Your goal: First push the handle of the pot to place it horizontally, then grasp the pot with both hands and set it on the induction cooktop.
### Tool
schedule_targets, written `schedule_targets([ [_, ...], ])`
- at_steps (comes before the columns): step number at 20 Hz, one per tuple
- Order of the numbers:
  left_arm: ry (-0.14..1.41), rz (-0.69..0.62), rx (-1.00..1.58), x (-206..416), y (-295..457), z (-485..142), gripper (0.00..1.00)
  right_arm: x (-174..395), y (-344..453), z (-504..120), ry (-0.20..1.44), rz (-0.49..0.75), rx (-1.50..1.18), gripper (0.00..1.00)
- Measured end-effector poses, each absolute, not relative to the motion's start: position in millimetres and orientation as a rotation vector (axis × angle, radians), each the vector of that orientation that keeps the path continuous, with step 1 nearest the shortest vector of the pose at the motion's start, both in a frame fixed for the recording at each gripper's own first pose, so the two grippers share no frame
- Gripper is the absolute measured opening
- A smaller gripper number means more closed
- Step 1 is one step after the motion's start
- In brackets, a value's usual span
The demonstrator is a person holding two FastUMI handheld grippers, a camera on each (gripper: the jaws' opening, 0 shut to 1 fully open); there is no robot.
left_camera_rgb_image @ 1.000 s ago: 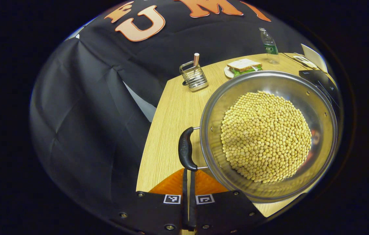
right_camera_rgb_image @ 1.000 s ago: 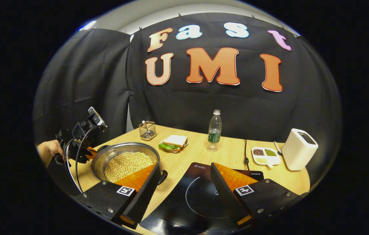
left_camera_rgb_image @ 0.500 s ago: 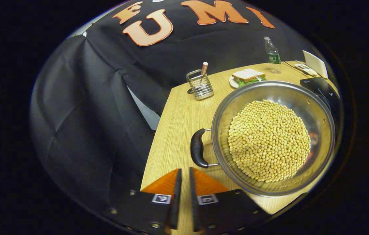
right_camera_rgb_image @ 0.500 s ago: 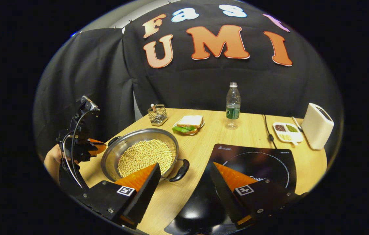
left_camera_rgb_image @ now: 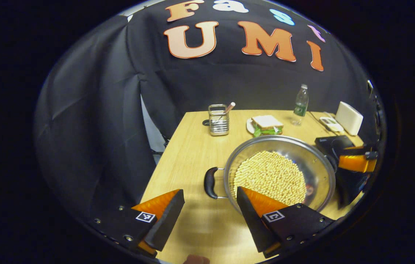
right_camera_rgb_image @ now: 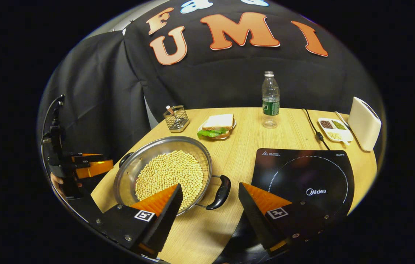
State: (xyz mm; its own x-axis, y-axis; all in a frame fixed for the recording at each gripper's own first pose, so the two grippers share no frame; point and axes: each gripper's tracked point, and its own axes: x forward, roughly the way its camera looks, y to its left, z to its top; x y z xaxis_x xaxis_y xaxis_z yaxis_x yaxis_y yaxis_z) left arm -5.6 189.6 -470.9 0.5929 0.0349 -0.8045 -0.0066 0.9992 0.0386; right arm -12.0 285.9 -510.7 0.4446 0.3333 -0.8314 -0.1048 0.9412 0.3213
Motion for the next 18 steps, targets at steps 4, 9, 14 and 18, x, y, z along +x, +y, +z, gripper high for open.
schedule_targets([
  [4, 0.986, 0.019, 0.036, 9, 188, -497, 0.9, -7, 284, -533, 1.105, 0.208, 0.184, 0.95],
  [9, 1.01, 0.049, 0.036, 25, 196, -534, 0.9, -7, 291, -559, 1.175, 0.161, 0.198, 0.88],
  [14, 1.026, 0.06, 0.045, 27, 198, -556, 0.93, -8, 298, -578, 1.206, 0.144, 0.182, 0.93],
  [18, 1.025, 0.076, 0.059, 29, 195, -564, 0.93, -17, 308, -589, 1.254, 0.146, 0.197, 0.82],
])
